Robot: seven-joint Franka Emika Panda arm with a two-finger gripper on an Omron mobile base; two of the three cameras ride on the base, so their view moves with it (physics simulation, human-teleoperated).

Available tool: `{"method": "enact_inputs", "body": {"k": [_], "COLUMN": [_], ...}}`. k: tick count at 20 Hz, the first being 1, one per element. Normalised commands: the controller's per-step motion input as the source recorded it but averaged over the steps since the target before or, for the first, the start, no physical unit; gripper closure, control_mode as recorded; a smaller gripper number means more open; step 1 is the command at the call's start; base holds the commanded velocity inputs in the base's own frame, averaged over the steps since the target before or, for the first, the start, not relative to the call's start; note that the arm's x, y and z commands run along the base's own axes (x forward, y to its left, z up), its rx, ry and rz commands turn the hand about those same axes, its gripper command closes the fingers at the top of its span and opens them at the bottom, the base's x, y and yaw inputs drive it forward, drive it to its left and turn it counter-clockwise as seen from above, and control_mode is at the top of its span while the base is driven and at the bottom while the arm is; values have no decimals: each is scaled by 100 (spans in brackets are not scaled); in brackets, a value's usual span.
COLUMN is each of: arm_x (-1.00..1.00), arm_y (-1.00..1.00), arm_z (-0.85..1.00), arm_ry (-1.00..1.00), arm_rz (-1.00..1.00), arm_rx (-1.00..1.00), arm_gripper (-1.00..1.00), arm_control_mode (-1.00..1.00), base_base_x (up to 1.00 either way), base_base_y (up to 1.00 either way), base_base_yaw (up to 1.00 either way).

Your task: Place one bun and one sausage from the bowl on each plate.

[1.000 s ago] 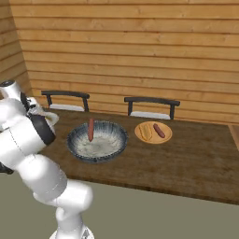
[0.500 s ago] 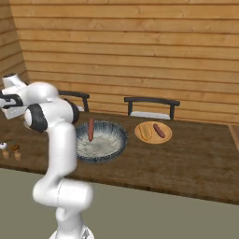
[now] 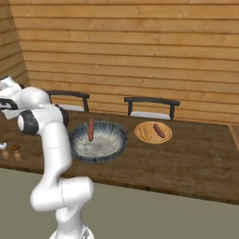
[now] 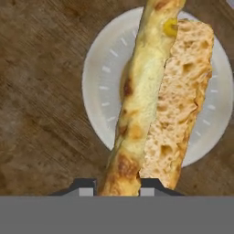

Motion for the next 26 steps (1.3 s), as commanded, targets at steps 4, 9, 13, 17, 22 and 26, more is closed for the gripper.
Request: {"method": "enact_inputs", "body": {"k": [4, 9, 13, 17, 22, 26], "arm_x": [32, 46, 24, 7, 2, 0], "arm_y": [-21, -4, 30, 34, -4, -17], "arm_z": [-54, -44, -29, -23, -15, 0], "arm_ry": [0, 1, 0, 0, 0, 0], "arm_rz": [-3, 4, 9, 4, 0, 0], "arm_rx": [8, 3, 0, 0, 0, 0], "arm_gripper": [100, 100, 100, 100, -100, -100], "arm_control_mode": [-100, -100, -100, -100, -100, -100], "base_base_x": [0, 0, 0, 0, 0, 0], "base_base_y": [0, 0, 0, 0, 0, 0], "base_base_yaw": [0, 0, 0, 0, 0, 0]}}
